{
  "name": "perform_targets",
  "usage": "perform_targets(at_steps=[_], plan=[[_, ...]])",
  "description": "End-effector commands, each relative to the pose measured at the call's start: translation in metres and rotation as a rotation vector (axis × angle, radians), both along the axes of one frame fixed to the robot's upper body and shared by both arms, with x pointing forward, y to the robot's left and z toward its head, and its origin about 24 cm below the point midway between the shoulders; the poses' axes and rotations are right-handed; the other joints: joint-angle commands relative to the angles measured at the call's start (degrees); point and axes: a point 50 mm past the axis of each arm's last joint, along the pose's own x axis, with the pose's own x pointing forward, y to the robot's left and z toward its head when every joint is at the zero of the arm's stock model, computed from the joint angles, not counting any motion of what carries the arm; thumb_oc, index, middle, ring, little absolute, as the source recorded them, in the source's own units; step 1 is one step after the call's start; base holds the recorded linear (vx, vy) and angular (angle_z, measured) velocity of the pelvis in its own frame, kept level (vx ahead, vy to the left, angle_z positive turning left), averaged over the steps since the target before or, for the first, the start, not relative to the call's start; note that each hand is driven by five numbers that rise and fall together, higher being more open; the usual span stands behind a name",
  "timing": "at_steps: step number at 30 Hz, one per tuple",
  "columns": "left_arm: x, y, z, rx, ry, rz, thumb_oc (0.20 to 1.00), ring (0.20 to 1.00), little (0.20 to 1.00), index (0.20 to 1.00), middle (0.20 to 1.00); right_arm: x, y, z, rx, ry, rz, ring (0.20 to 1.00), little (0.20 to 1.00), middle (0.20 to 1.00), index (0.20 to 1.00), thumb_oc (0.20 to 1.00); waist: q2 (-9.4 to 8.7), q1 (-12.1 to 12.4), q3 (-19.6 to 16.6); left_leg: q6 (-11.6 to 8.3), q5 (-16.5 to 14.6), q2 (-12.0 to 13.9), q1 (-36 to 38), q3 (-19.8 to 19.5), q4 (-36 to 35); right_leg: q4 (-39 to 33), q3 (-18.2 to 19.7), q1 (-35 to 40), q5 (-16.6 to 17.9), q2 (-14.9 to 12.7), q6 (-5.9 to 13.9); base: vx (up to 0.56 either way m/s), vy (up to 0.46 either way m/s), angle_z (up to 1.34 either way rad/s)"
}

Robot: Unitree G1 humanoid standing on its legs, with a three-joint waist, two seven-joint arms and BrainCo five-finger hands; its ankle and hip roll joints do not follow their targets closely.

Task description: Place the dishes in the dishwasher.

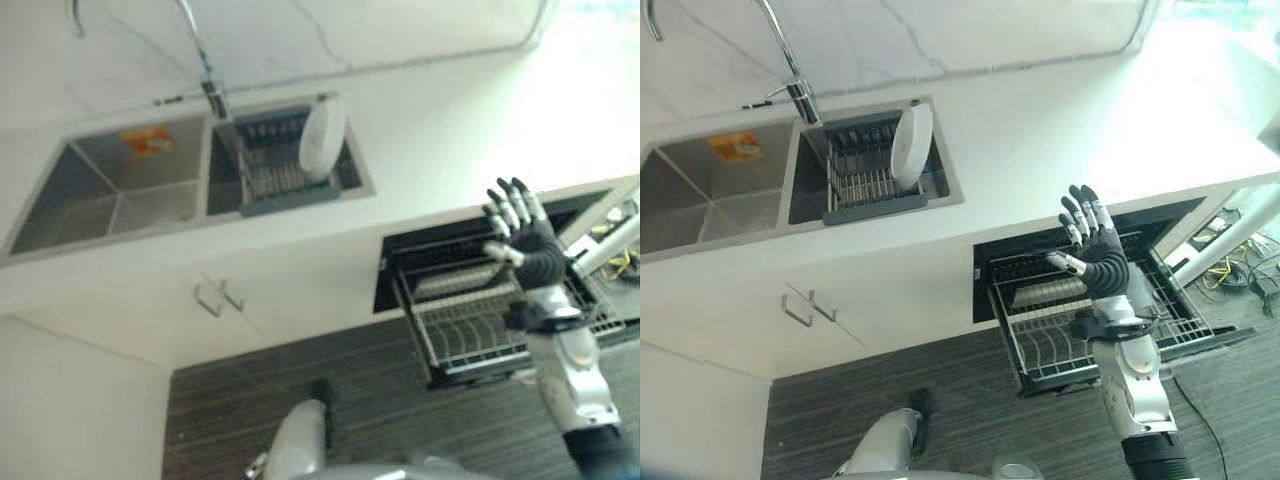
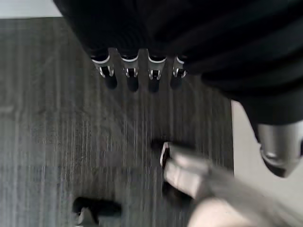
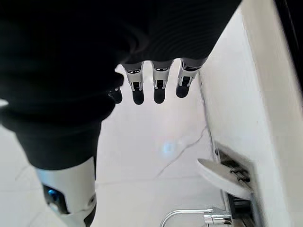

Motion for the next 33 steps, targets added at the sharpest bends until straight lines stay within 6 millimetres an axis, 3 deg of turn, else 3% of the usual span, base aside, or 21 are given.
perform_targets(at_steps=[1,2,3,4,6,9,12,18,23,25,26,27,28,33], plan=[[0.025,0.005,0.005,0.066,-0.031,-0.241,1.000,1.000,1.000,1.000,1.000,-0.006,-0.003,0.030,0.035,-0.149,0.013,1.000,1.000,1.000,1.000,1.000,2.80,1.4,-2.3,0.21,-5.4,1.6,1.5,-2.6,-0.7,-0.9,-2.9,-3.7,5.0,3.7,1.06,0.15,0.372,-0.13],[0.026,0.007,0.006,0.073,-0.021,-0.251,1.000,1.000,1.000,1.000,1.000,-0.006,-0.001,0.031,0.038,-0.156,0.024,1.000,1.000,1.000,1.000,1.000,2.93,1.3,-2.5,0.98,-6.0,1.4,1.8,-2.3,-0.7,-0.9,-3.4,-3.5,6.4,3.5,1.44,0.16,0.329,-0.41],[0.026,0.010,0.006,0.082,-0.007,-0.276,1.000,1.000,1.000,1.000,1.000,-0.007,0.005,0.033,0.032,-0.167,0.035,1.000,1.000,1.000,1.000,1.000,3.32,0.7,-2.6,2.05,-7.2,1.3,2.6,-1.6,-0.7,-0.2,-5.1,-3.8,10.0,3.8,2.18,0.13,0.245,-0.51],[0.026,0.011,0.006,0.085,-0.003,-0.282,1.000,1.000,1.000,1.000,1.000,-0.007,0.008,0.033,0.029,-0.167,0.037,1.000,1.000,1.000,1.000,1.000,3.38,0.6,-2.6,2.35,-7.6,1.4,3.0,-0.9,-0.7,1.2,-6.1,-4.8,10.7,3.8,2.45,0.10,0.200,-0.57],[0.027,0.012,0.006,0.091,-0.002,-0.260,1.000,1.000,1.000,1.000,1.000,-0.005,0.013,0.034,0.047,-0.160,0.062,1.000,1.000,1.000,1.000,1.000,3.56,0.9,-2.5,2.46,-8.8,2.2,4.1,1.7,-0.7,1.7,-10.0,-7.7,11.6,3.5,2.80,0.01,0.080,-0.65],[0.029,0.009,0.006,0.070,-0.008,-0.246,1.000,1.000,1.000,1.000,1.000,0.000,0.014,0.037,0.041,-0.171,0.087,1.000,1.000,1.000,1.000,1.000,3.02,1.0,-1.1,1.17,-9.2,2.9,5.6,4.5,-0.7,-0.9,-12.7,-12.2,10.6,2.1,1.88,-0.04,-0.040,-0.93],[0.024,0.004,0.004,0.082,0.006,-0.216,1.000,1.000,1.000,1.000,1.000,0.003,0.011,0.042,0.036,-0.185,0.068,1.000,1.000,1.000,1.000,1.000,1.86,1.9,-1.4,1.11,-9.6,2.2,5.1,4.6,-0.7,-0.9,-12.3,-14.2,10.3,0.8,2.36,0.00,-0.138,-0.31],[0.009,0.002,0.001,0.098,0.061,-0.258,1.000,1.000,1.000,1.000,1.000,0.001,0.012,0.039,0.050,-0.159,0.034,1.000,1.000,1.000,1.000,1.000,1.54,1.8,-2.9,0.01,-9.8,3.0,4.2,4.7,-0.7,-0.9,-12.0,-14.4,8.9,1.2,2.02,0.04,-0.130,0.03],[0.010,0.002,0.001,0.100,0.068,-0.243,1.000,1.000,1.000,1.000,1.000,0.001,0.013,0.038,0.018,-0.146,0.054,1.000,1.000,1.000,1.000,1.000,0.98,0.9,-3.0,-0.91,-9.4,3.2,6.1,5.7,-0.7,-0.9,-11.7,-13.8,7.9,2.0,0.30,0.04,-0.149,0.21],[0.006,0.000,0.000,0.092,0.068,-0.227,1.000,1.000,1.000,1.000,1.000,0.002,0.015,0.041,-0.015,-0.157,0.061,1.000,1.000,1.000,1.000,1.000,-0.77,2.1,-0.9,-1.62,-4.3,0.6,6.7,3.8,-0.7,-0.9,-9.9,-12.5,8.4,1.4,-0.73,0.07,-0.096,0.21],[0.006,0.000,0.000,0.092,0.076,-0.231,1.000,1.000,1.000,1.000,1.000,0.002,0.016,0.041,-0.026,-0.159,0.060,1.000,1.000,1.000,1.000,1.000,-0.53,2.5,-0.3,-1.85,-3.5,0.4,5.9,2.8,-0.7,-0.9,-9.4,-12.2,8.4,1.9,-0.78,0.11,0.151,-0.02],[0.001,-0.003,0.000,0.073,0.105,-0.263,1.000,1.000,1.000,1.000,1.000,0.005,0.021,0.046,-0.046,-0.185,0.059,1.000,1.000,1.000,1.000,1.000,2.35,3.4,0.6,-3.30,-2.5,3.2,0.4,1.3,-0.7,-0.9,-9.4,-11.3,7.7,3.8,-0.37,0.13,0.265,-0.11],[0.000,-0.004,-0.001,0.079,0.117,-0.257,1.000,1.000,1.000,1.000,1.000,0.005,0.021,0.047,-0.051,-0.185,0.053,1.000,1.000,1.000,1.000,1.000,2.89,3.3,0.4,-3.38,-3.4,4.1,-0.5,2.0,-0.7,-0.9,-10.0,-11.1,7.4,3.4,-0.05,0.19,0.356,-0.10],[-0.001,0.006,0.000,0.103,0.134,-0.246,1.000,1.000,1.000,1.000,1.000,0.001,0.024,0.039,-0.044,-0.149,0.109,1.000,1.000,1.000,1.000,1.000,3.47,2.3,-1.4,-2.89,-5.9,5.2,0.8,3.0,-0.7,-0.9,-13.2,-11.4,7.4,0.5,1.44,0.12,0.124,-0.15]])
